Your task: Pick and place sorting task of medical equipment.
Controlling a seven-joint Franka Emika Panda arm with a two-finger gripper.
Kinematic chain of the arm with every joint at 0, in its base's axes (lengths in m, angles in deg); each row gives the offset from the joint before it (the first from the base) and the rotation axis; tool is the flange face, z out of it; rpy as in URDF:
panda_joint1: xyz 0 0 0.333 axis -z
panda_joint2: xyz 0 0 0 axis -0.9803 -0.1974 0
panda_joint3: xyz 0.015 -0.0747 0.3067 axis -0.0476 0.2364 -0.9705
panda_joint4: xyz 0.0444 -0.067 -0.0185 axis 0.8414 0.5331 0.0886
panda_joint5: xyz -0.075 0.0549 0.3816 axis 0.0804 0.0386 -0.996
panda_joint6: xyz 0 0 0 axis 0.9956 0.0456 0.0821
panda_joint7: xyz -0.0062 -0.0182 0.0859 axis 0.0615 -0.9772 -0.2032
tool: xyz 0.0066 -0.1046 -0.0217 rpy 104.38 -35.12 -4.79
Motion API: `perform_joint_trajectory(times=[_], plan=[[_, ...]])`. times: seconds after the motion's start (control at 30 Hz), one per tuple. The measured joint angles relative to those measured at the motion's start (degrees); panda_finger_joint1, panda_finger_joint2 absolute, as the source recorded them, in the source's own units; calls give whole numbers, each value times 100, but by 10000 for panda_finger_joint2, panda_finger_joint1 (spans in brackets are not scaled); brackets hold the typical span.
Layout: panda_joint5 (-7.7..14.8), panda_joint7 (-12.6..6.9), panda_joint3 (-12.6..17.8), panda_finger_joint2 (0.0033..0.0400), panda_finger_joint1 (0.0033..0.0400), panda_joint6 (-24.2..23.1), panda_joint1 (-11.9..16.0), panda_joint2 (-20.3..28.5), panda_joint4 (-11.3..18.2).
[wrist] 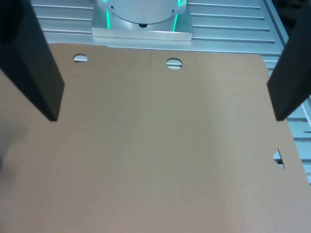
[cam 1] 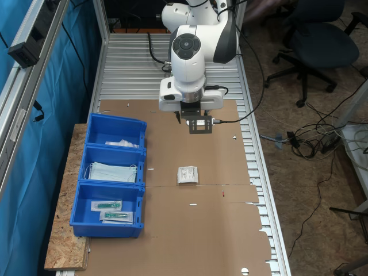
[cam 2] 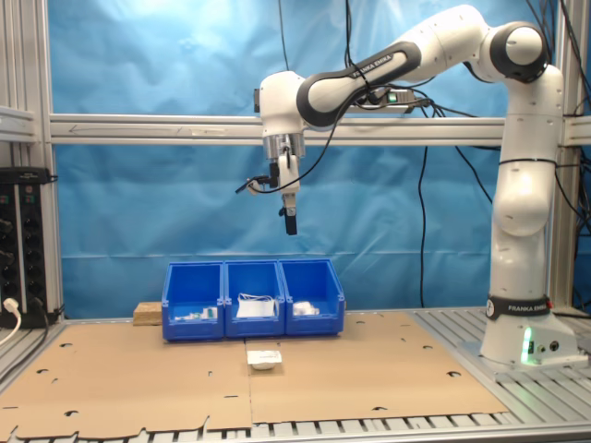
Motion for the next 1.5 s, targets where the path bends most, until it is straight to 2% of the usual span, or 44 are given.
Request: perform_joint_trajectory(times=[0.93,1.03,1.23,1.5], plan=[[0,0,0,400,400,-4,-1,0,0],[0,0,80,400,400,-84,-80,-8,0],[0,0,502,400,400,-278,-506,-94,0],[0,0,1501,400,400,-452,-1521,-242,0]])
